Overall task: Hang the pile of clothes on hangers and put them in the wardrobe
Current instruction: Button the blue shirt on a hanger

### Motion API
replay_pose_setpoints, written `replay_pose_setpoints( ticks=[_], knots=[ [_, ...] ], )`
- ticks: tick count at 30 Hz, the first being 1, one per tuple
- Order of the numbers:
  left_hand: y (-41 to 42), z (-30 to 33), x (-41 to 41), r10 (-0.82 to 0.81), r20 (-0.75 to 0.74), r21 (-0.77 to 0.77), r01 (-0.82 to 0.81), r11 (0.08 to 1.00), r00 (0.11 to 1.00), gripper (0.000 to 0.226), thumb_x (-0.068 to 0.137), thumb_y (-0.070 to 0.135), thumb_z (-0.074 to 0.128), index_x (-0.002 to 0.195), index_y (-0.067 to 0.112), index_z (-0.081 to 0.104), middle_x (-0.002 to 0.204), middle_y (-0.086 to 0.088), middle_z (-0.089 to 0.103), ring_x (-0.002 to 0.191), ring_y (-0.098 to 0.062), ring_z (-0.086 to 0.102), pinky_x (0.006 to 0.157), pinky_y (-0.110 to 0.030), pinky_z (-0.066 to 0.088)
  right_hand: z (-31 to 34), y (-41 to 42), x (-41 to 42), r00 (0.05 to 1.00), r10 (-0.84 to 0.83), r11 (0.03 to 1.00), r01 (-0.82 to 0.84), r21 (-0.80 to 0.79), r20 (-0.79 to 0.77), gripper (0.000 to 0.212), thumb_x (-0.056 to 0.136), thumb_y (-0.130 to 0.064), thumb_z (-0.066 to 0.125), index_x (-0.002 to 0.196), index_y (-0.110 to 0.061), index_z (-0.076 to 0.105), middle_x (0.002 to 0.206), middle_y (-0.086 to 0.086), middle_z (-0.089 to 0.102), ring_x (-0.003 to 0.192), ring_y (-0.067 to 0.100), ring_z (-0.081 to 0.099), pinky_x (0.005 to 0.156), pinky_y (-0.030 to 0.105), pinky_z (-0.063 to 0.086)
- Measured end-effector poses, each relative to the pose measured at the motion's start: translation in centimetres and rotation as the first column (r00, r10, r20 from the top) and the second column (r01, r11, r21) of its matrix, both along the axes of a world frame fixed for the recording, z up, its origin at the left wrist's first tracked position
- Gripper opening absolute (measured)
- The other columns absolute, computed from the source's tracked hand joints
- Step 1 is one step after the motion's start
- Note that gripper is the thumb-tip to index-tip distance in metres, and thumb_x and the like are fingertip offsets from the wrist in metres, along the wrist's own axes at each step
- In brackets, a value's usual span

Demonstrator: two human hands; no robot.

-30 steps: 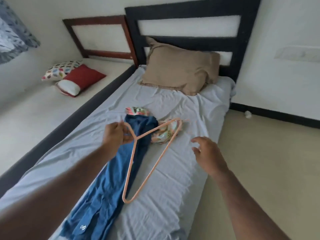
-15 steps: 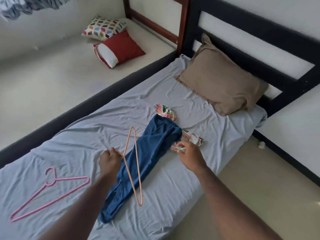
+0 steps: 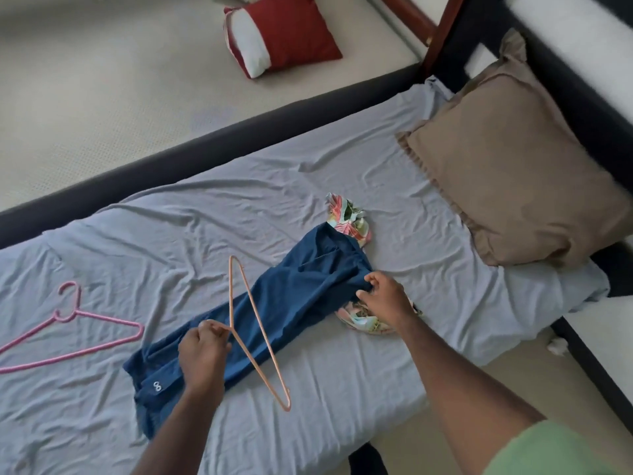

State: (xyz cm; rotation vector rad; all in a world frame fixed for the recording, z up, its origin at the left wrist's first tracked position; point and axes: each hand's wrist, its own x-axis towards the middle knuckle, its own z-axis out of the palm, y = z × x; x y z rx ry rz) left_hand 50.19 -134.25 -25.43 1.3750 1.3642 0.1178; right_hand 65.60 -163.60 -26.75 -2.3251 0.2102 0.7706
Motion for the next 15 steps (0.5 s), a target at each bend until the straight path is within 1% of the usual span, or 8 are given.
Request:
replay_pose_setpoints(
  ticks=[2,3,5,8,10,13,14,15],
  knots=[
    [-0.7,-1.0,0.0,0.053,0.001,-0.01,-0.053,0.999,0.999,0.031,0.1,0.021,0.047,0.085,0.003,0.067,0.094,-0.016,0.072,0.089,-0.024,0.072,0.072,-0.033,0.054,-2.1,-0.3,2.7,0.999,0.012,1.0,-0.013,-0.012,-0.046,0.055,0.086,-0.032,0.079,0.133,-0.013,0.057,0.136,0.01,0.06,0.125,0.026,0.057,0.105,0.04,0.048],
    [-1.0,-1.8,0.1,0.072,0.001,-0.02,-0.072,0.997,0.997,0.03,0.1,0.02,0.048,0.087,0.002,0.067,0.094,-0.016,0.073,0.091,-0.024,0.072,0.074,-0.034,0.054,-3.3,-0.3,4.1,0.997,0.022,0.999,-0.024,-0.021,-0.07,0.06,0.085,-0.035,0.08,0.135,-0.012,0.054,0.137,0.011,0.059,0.125,0.027,0.057,0.104,0.04,0.048],
    [-1.5,-3.2,0.3,0.078,-0.013,-0.025,-0.078,0.997,0.997,0.028,0.1,0.019,0.05,0.09,0.001,0.069,0.095,-0.016,0.074,0.094,-0.024,0.072,0.076,-0.034,0.055,-5.2,-0.1,6.4,0.992,0.011,0.999,-0.015,-0.03,-0.127,0.069,0.084,-0.039,0.08,0.139,-0.013,0.049,0.139,0.011,0.057,0.125,0.028,0.056,0.102,0.039,0.048],
    [-2.6,-4.5,0.8,0.059,-0.013,-0.002,-0.059,0.998,0.998,0.031,0.101,0.022,0.05,0.089,0.004,0.071,0.094,-0.014,0.074,0.091,-0.022,0.072,0.076,-0.034,0.055,-7.7,0.4,8.5,0.972,-0.104,0.994,0.107,0.002,-0.211,0.08,0.08,-0.046,0.082,0.141,-0.014,0.043,0.137,0.01,0.055,0.124,0.029,0.056,0.096,0.035,0.049],
    [-3.4,-5.1,1.2,0.059,-0.006,0.017,-0.059,0.998,0.998,0.033,0.102,0.023,0.048,0.089,0.003,0.071,0.094,-0.012,0.074,0.092,-0.02,0.072,0.076,-0.035,0.055,-9.4,1.0,9.1,0.936,-0.216,0.972,0.233,0.03,-0.279,0.092,0.065,-0.056,0.088,0.133,-0.014,0.045,0.131,0.009,0.059,0.115,0.028,0.06,0.096,0.04,0.053],
    [-4.4,-5.3,1.6,0.036,-0.004,0.036,-0.036,0.999,0.999,0.032,0.103,0.022,0.046,0.09,0.003,0.069,0.093,-0.01,0.074,0.091,-0.02,0.072,0.078,-0.037,0.056,-13.7,0.9,9.1,0.881,-0.358,0.923,0.384,0.025,-0.309,0.126,0.025,-0.075,0.089,0.126,-0.013,0.048,0.124,0.01,0.063,0.111,0.032,0.062,0.092,0.048,0.058],
    [-4.5,-5.4,1.7,0.027,-0.003,0.05,-0.027,0.998,1.0,0.033,0.104,0.023,0.045,0.089,0.005,0.068,0.092,-0.009,0.074,0.091,-0.02,0.072,0.079,-0.038,0.057,-14.0,1.3,8.9,0.868,-0.398,0.907,0.42,0.011,-0.297,0.132,0.018,-0.078,0.087,0.126,-0.013,0.05,0.124,0.011,0.064,0.113,0.033,0.06,0.092,0.048,0.058],
    [-4.7,-5.4,1.9,0.023,-0.003,0.062,-0.023,0.998,1.0,0.033,0.104,0.023,0.044,0.088,0.006,0.068,0.092,-0.009,0.074,0.09,-0.02,0.072,0.079,-0.038,0.057,-13.3,2.0,8.6,0.862,-0.42,0.899,0.438,-0.001,-0.282,0.132,0.018,-0.078,0.088,0.127,-0.012,0.053,0.126,0.011,0.064,0.115,0.034,0.059,0.092,0.045,0.057]
  ],
)
